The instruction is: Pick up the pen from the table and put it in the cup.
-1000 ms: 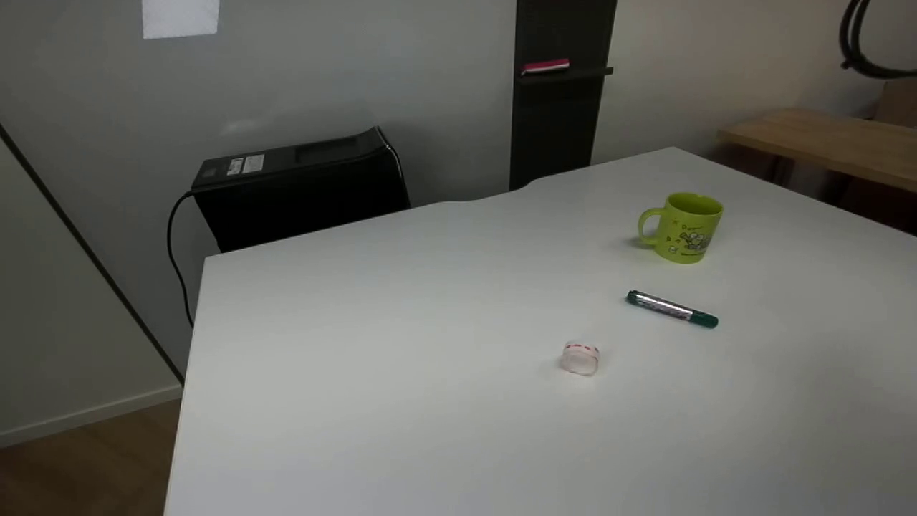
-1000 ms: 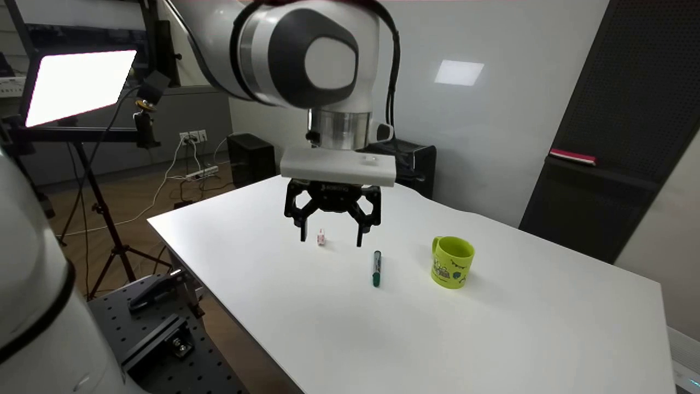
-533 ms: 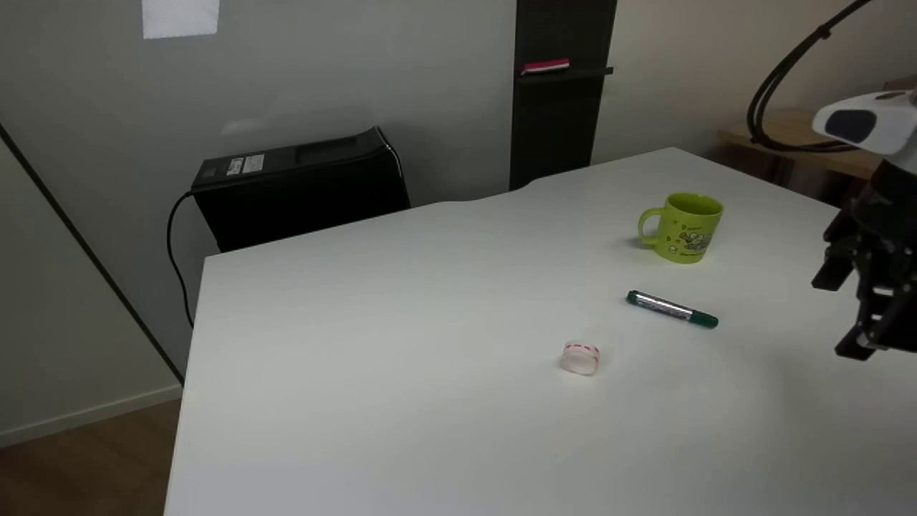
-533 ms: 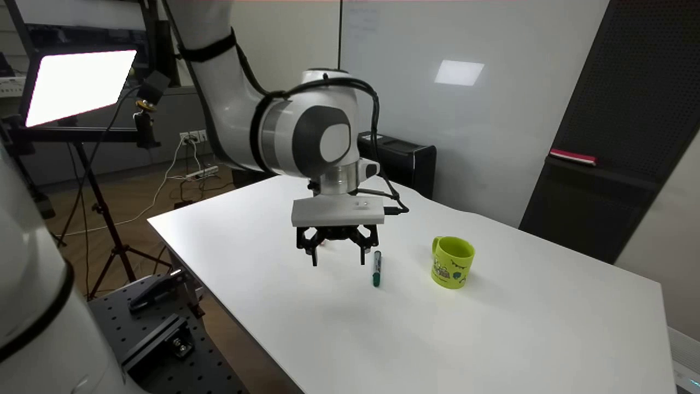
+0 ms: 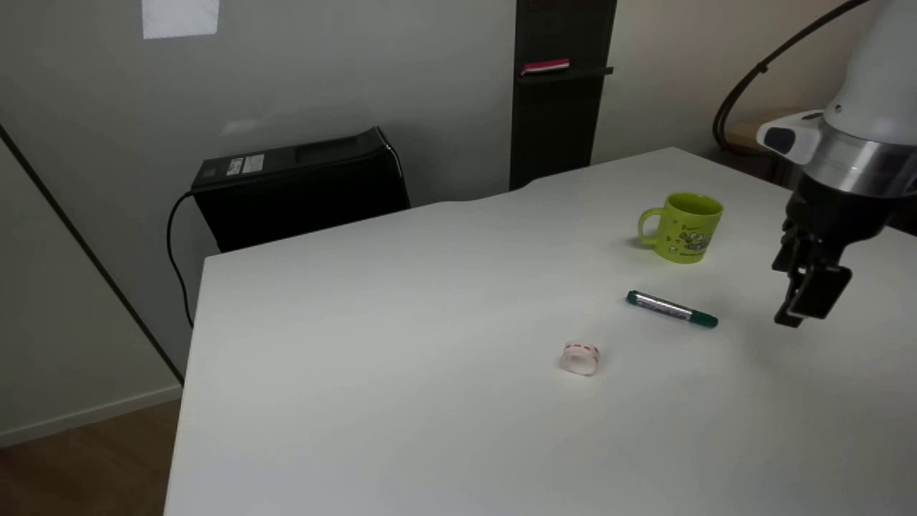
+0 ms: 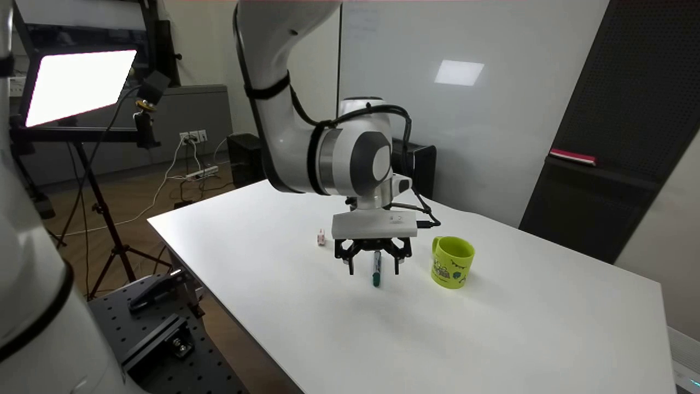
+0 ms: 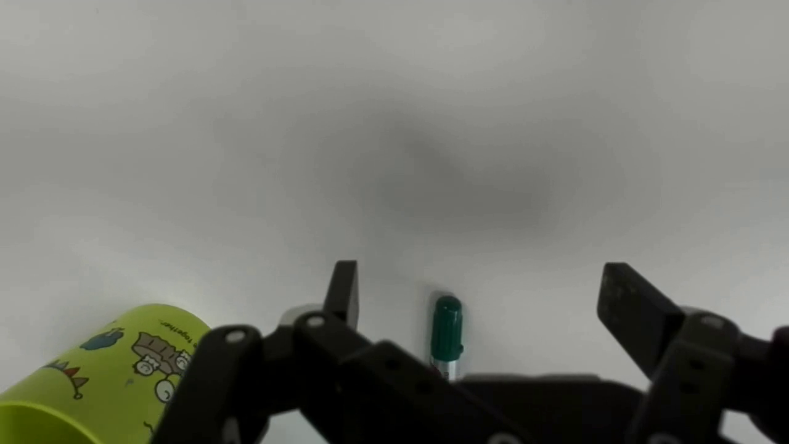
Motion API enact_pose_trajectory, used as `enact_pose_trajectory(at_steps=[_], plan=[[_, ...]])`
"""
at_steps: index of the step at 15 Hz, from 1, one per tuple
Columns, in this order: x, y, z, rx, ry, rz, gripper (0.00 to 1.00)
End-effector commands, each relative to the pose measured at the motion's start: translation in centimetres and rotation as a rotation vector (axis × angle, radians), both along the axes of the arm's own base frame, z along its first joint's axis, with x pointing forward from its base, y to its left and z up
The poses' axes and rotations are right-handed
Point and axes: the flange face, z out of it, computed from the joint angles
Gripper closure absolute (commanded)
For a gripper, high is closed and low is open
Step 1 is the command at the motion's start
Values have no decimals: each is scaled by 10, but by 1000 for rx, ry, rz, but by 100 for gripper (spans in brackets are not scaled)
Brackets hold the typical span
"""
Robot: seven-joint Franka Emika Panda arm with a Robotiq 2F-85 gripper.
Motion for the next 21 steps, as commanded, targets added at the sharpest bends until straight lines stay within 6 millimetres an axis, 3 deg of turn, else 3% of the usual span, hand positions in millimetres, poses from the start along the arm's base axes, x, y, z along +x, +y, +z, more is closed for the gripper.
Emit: enact_pose_trajectory(at_steps=[1,5,9,16,21], plan=[[30,-5,-29,29,20,-157,0],[38,-1,-53,96,33,-291,0],[44,12,-57,154,-1,-315,0],[43,35,-50,224,-56,-127,0],[38,25,-61,205,21,20,0]])
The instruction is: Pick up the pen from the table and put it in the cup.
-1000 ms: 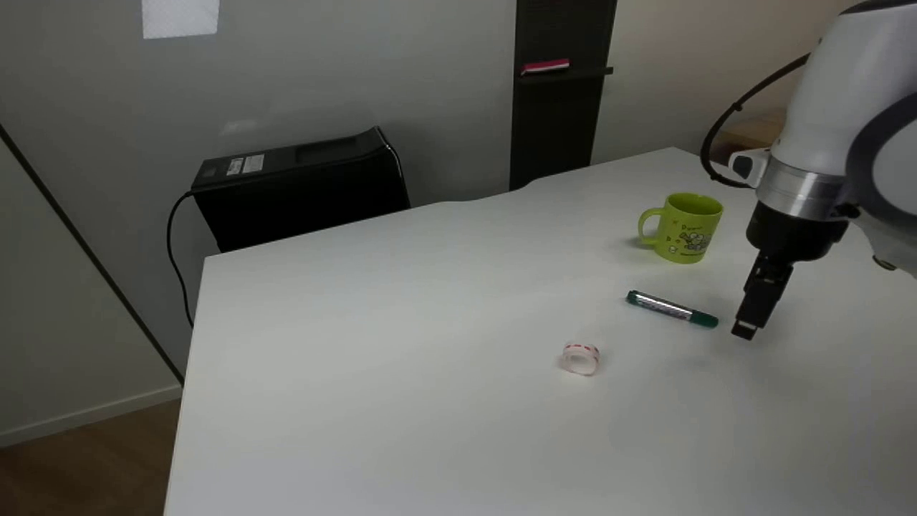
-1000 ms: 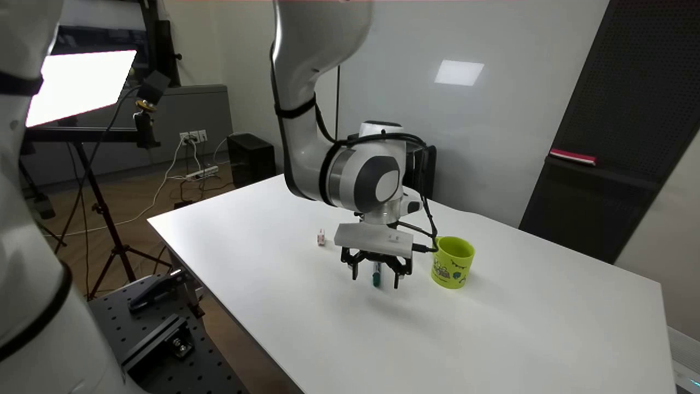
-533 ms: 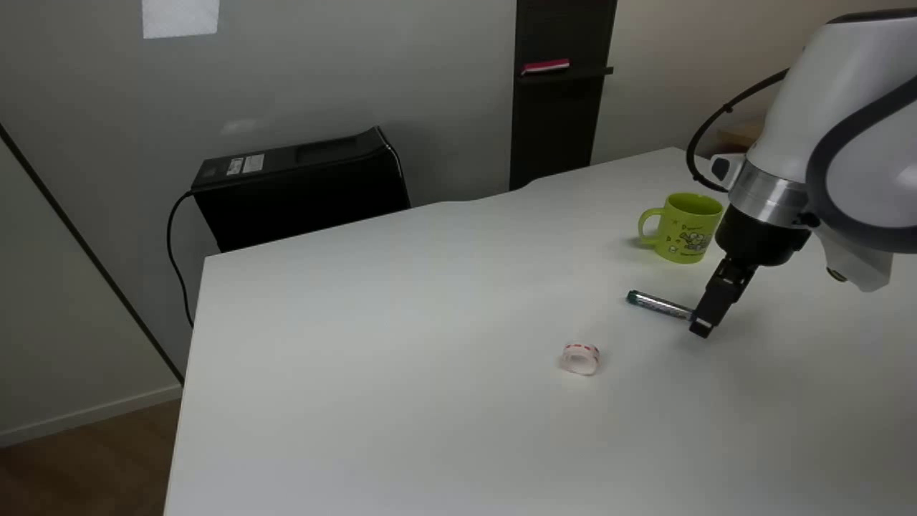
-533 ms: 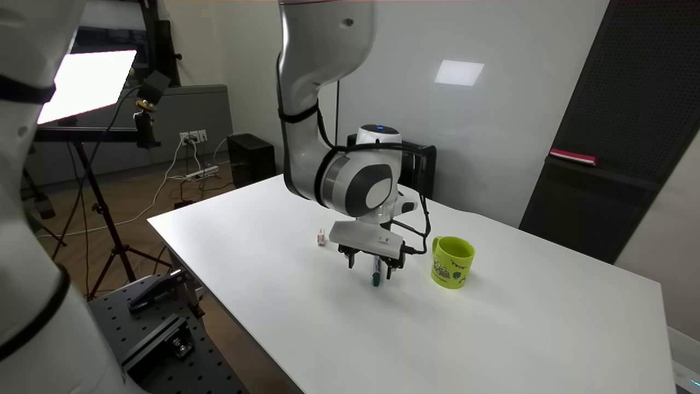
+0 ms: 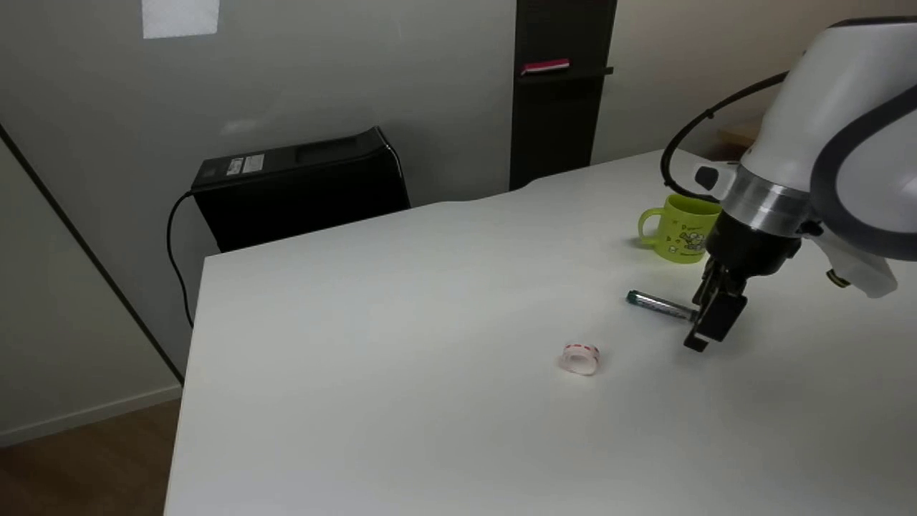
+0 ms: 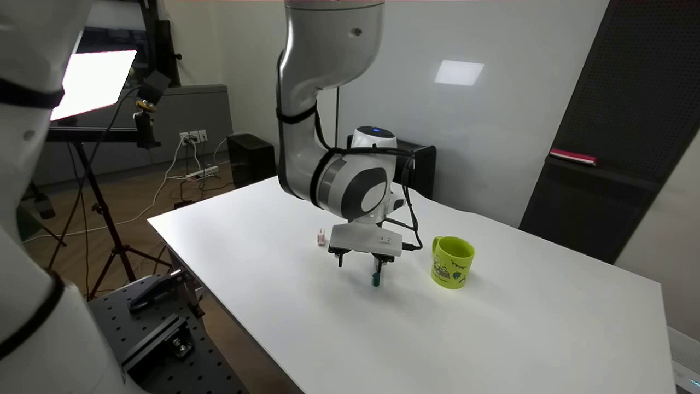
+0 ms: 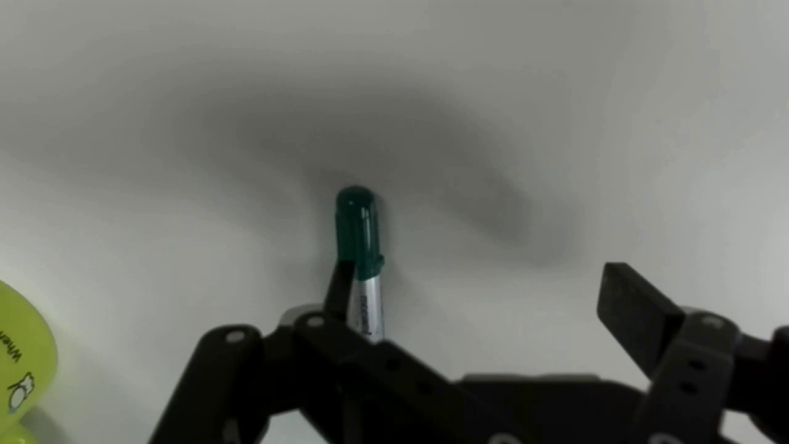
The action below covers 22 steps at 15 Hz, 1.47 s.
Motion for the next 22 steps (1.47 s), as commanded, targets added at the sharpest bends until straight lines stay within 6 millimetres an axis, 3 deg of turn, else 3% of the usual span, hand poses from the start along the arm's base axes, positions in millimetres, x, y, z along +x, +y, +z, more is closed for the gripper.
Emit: enact_pose_trajectory(at_steps=[1,9,22], plan=[[1,-15,-7,-24,36,86,0],[1,-41,-9,-80,25,91,0],[9,-42,-18,-60,-2,22,0]])
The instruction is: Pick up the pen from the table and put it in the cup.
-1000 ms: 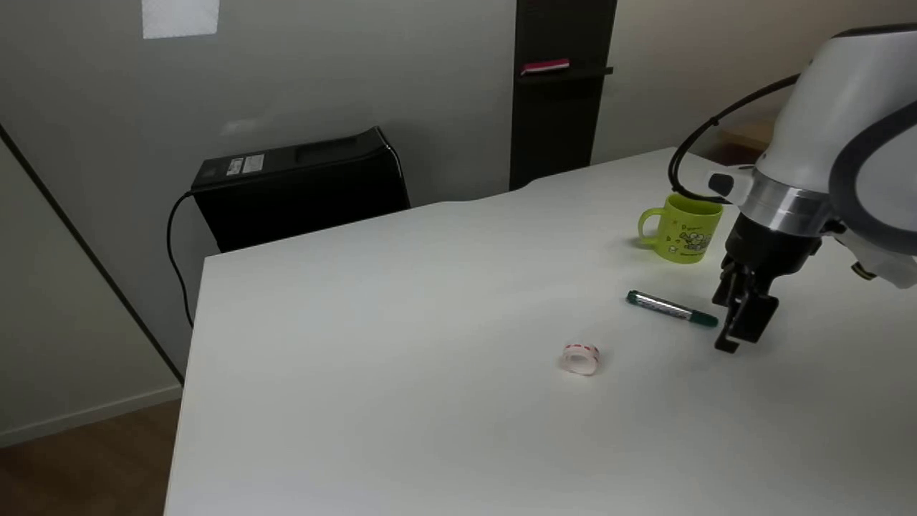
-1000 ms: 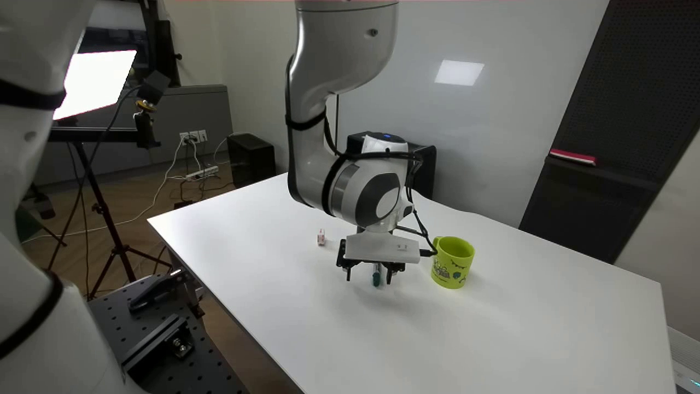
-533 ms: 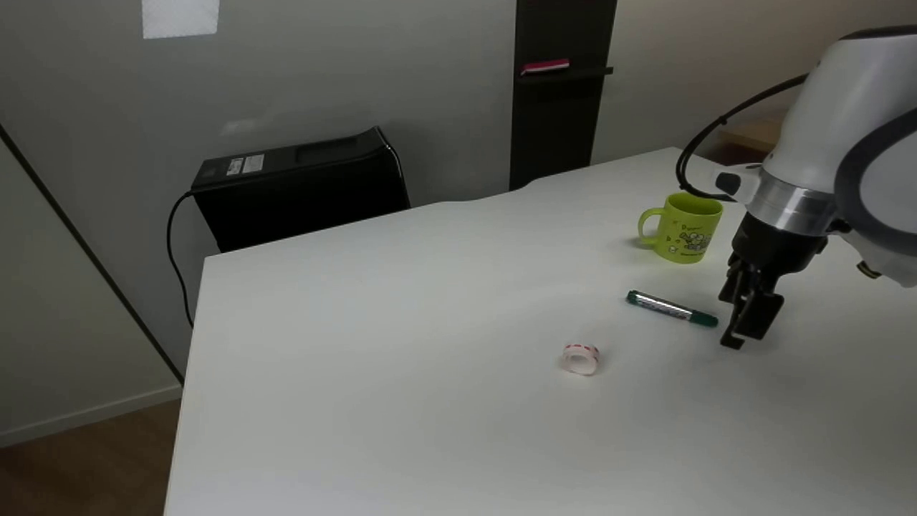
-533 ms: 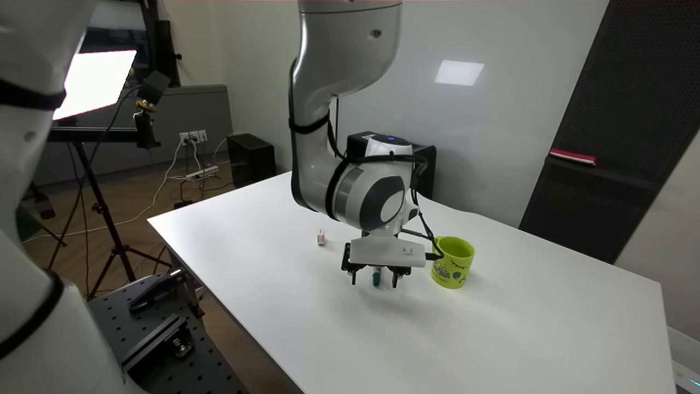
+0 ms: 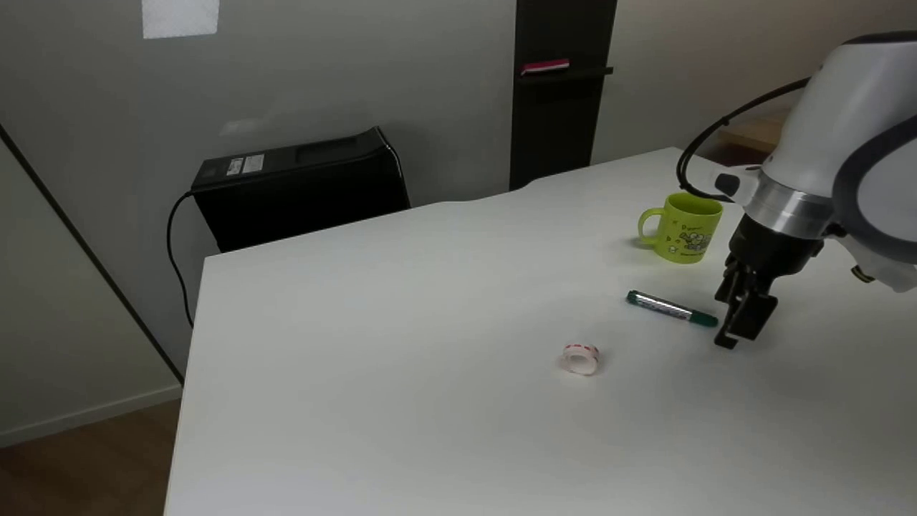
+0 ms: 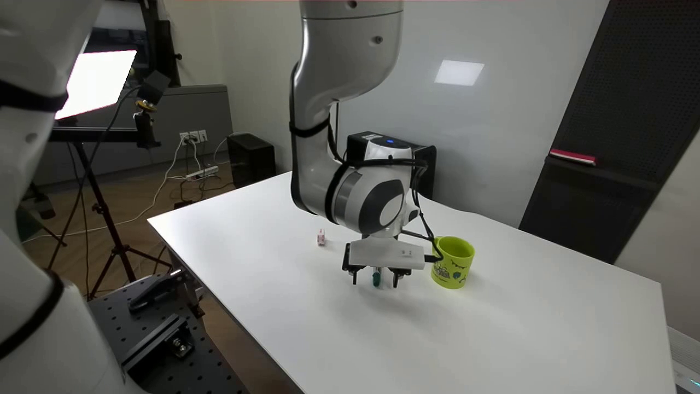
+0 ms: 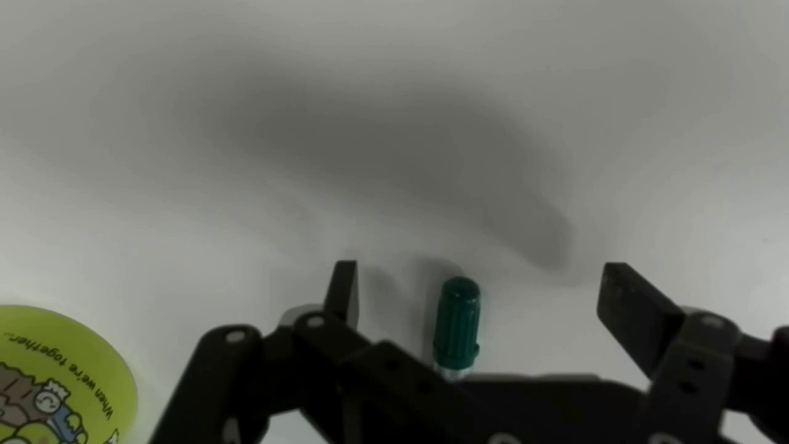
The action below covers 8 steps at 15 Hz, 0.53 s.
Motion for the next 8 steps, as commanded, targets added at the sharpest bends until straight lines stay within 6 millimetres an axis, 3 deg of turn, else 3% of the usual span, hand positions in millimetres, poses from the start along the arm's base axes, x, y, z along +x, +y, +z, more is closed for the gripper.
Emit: enact_pose_trajectory(at_steps=[1,8], plan=[[14,0,-7,2,-8,-55,0],[31,4,-23,5,0,-95,0]])
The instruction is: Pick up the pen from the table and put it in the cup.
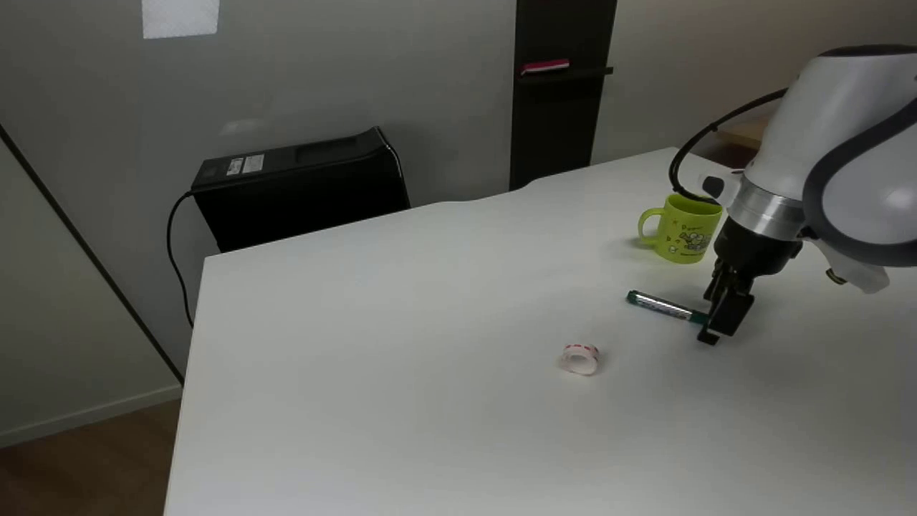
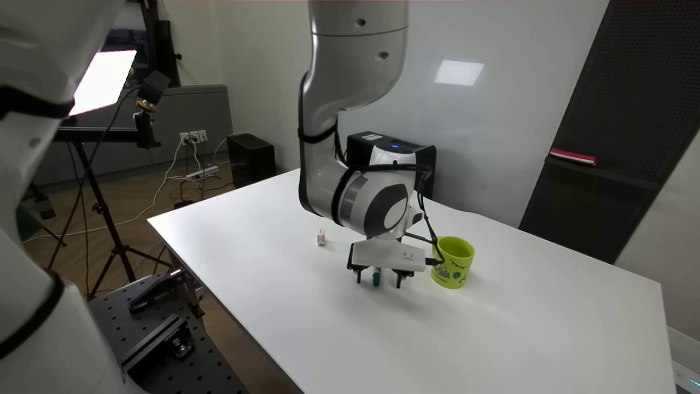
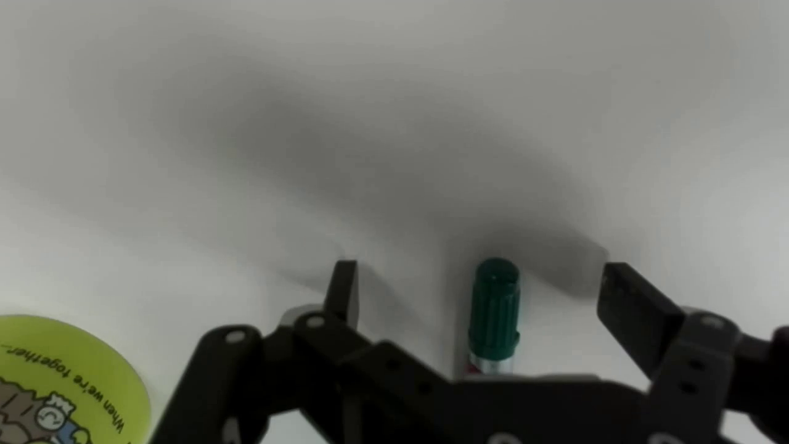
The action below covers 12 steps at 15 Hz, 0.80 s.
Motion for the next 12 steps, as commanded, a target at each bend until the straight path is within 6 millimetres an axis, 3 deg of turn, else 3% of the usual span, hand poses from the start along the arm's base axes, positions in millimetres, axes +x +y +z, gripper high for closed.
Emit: enact_pose_trajectory(at_steps=[1,2,3,4,12], plan=[[15,6,-13,-4,7,-41,0],[17,8,-16,-7,12,-41,0],[18,9,-15,-12,15,-43,25],[19,11,-15,-17,17,-44,26],[29,24,1,-73,15,-72,80]])
